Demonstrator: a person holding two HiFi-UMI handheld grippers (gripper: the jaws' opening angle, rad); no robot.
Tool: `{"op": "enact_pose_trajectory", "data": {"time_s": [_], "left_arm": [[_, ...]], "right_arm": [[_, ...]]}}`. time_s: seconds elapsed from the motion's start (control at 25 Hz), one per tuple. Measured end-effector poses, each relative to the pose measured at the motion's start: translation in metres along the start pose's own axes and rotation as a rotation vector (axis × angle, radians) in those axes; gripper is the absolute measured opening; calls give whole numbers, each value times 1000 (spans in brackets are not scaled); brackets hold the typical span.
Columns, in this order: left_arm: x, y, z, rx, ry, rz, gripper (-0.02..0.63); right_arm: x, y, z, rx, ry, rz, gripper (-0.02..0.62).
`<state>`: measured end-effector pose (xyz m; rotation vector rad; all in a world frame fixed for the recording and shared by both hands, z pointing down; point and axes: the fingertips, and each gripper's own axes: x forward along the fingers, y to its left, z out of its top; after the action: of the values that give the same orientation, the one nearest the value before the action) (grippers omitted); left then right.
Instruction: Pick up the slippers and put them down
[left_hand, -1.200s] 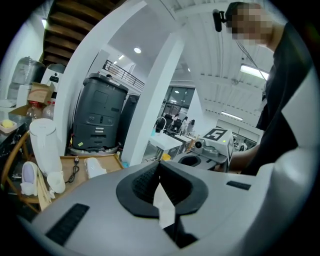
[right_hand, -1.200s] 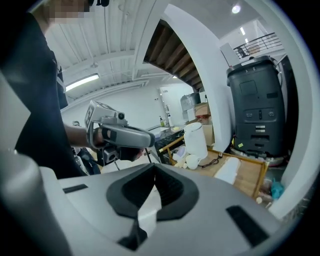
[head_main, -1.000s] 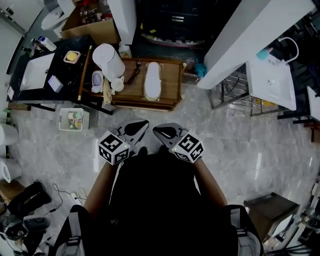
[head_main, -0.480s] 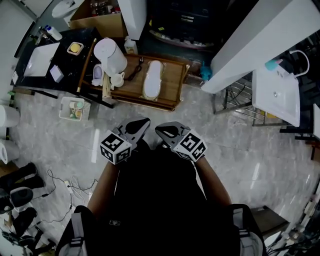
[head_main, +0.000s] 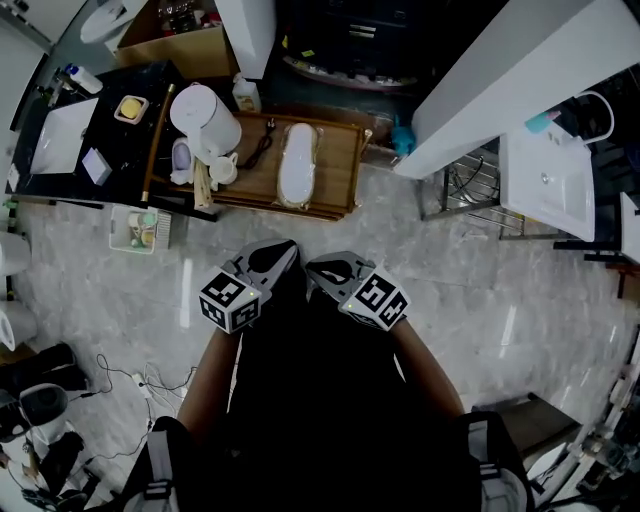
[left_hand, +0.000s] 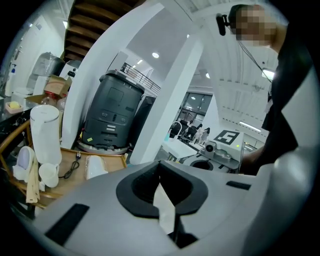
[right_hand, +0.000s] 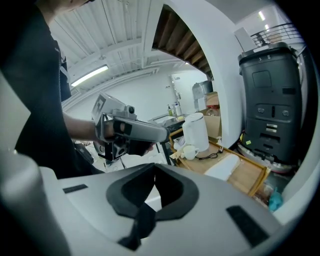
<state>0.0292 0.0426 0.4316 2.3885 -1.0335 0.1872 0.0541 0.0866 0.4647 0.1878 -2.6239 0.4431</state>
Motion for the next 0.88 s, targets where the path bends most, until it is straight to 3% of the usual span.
{"op": "enact_pose_trajectory", "data": {"time_s": [0.32,0.72,0.88], "left_arm": [[13,49,4,-21,39,-70,11],[23,107,-6,-49,116,-162,11],[25,123,-8,-63,138,-178,11]], "right_arm": [[28,-31,17,33,20,-62,9],[59,-77,13,78,17,-231,9],[68,-81,23,75,-15,-237,9]]}}
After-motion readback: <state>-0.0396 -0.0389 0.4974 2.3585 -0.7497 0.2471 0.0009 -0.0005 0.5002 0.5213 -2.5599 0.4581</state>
